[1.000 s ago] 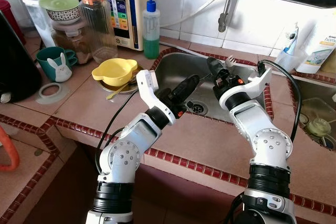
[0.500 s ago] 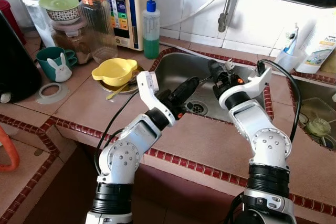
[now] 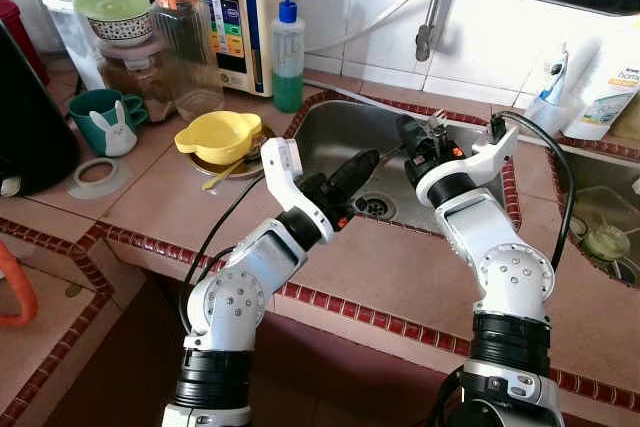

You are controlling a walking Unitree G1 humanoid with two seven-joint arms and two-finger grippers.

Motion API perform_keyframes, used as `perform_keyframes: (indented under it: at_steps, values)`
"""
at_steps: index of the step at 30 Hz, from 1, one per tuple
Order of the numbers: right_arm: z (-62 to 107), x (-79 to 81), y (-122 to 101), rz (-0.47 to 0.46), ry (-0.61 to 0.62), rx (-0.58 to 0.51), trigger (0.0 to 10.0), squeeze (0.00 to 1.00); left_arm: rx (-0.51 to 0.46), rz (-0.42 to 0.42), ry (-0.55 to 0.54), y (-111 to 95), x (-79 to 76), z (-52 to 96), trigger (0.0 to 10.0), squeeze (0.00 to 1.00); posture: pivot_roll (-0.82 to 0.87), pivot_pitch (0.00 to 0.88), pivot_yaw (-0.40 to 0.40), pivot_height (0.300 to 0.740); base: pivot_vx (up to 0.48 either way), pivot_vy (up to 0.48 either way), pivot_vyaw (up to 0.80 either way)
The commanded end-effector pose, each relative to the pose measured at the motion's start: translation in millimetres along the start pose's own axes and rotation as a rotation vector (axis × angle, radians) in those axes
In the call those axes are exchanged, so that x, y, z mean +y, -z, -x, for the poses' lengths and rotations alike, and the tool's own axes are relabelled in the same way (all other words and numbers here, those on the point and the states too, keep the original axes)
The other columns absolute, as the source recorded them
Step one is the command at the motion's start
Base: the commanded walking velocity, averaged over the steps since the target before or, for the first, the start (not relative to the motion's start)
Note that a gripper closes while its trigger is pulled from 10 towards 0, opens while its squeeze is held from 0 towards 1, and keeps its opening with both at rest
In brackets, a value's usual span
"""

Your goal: Kitchen organization

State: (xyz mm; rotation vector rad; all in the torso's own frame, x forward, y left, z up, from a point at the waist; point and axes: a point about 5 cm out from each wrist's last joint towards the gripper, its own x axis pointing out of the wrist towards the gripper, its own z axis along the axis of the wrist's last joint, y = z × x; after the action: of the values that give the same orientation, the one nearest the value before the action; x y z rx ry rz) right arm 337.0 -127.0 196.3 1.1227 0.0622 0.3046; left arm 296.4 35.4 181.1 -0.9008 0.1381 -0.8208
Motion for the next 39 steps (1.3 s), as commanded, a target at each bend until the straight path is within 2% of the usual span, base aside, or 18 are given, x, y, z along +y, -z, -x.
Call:
perform_keyframes:
  at_steps: [1,4,5,9,15,18,23,24,26,29,32,37,38,39]
  values:
    - [0.4,-3.1,0,0.023,0.031,0.003,0.0,0.00,0.007,-0.016,-0.019,2,-0.9,-1.1,10.0,0.00,0.14,0.000,-0.028,0.740,0.000,0.000,0.00]
    - [1.0,-3.9,0,0.030,0.036,0.001,0.0,0.00,0.011,-0.021,-0.021,2,-0.6,-1.0,10.0,0.00,0.14,0.000,-0.028,0.740,0.000,0.000,0.00]
    - [1.3,-4.8,0,0.041,0.042,0.001,0.0,0.00,0.012,-0.020,-0.020,3,-0.3,-0.8,10.0,1.00,0.14,0.000,-0.029,0.740,0.000,0.000,0.00]
    - [1.7,-9.8,-4,0.104,0.087,-0.025,0.0,0.00,0.024,-0.052,-0.049,4,3.3,0.8,10.0,1.00,0.14,0.000,-0.032,0.740,0.000,0.000,0.00]
    - [0.7,-11.6,-6,0.130,0.103,-0.040,0.0,0.00,0.041,-0.082,-0.044,5,2.4,0.2,10.0,1.00,0.14,0.000,-0.032,0.740,0.000,0.000,0.00]
    - [-0.1,-14.2,-8,0.169,0.122,-0.054,0.0,0.00,0.049,-0.131,-0.038,6,1.2,0.2,10.0,1.00,0.14,0.000,-0.033,0.740,0.000,0.000,0.00]
    - [-3.4,-30.9,-12,0.335,0.188,-0.043,0.0,0.00,0.070,-0.263,-0.046,7,2.6,2.3,10.0,1.00,0.15,0.000,-0.031,0.740,0.000,0.000,0.00]
    - [-3.4,-30.9,-12,0.335,0.188,-0.043,0.0,0.00,0.070,-0.263,-0.046,7,2.6,2.3,10.0,1.00,0.15,0.000,-0.031,0.740,0.000,0.000,0.00]
    - [-5.9,-41.0,-12,0.450,0.210,-0.022,0.0,0.00,0.089,-0.285,-0.046,9,4.2,3.5,10.0,1.00,0.15,0.000,-0.028,0.740,0.000,0.000,0.00]
    - [-7.9,-49.0,-13,0.559,0.227,0.009,0.0,0.00,0.106,-0.327,-0.034,11,3.2,3.9,10.0,1.00,0.15,0.000,-0.028,0.740,0.000,0.000,0.00]
    - [-9.3,-53.9,-13,0.620,0.237,0.024,0.0,0.00,0.117,-0.364,-0.026,12,2.8,4.3,10.0,1.00,0.16,0.000,-0.028,0.740,0.000,0.000,0.00]
    - [-13.6,-74.2,-12,0.940,0.276,0.114,0.0,0.00,0.153,-0.537,-0.029,15,7.3,10.0,10.0,1.00,0.19,0.000,-0.030,0.740,0.000,0.000,0.00]
    - [-15.1,-80.8,-12,1.055,0.276,0.146,0.0,0.00,0.172,-0.615,-0.030,17,10.1,13.6,10.0,1.00,0.20,0.000,-0.031,0.740,0.000,0.000,0.00]
    - [-15.3,-83.5,-12,1.082,0.279,0.158,0.0,0.00,0.179,-0.639,-0.028,18,10.7,15.1,10.0,1.00,0.20,0.000,-0.031,0.740,0.000,0.000,0.00]
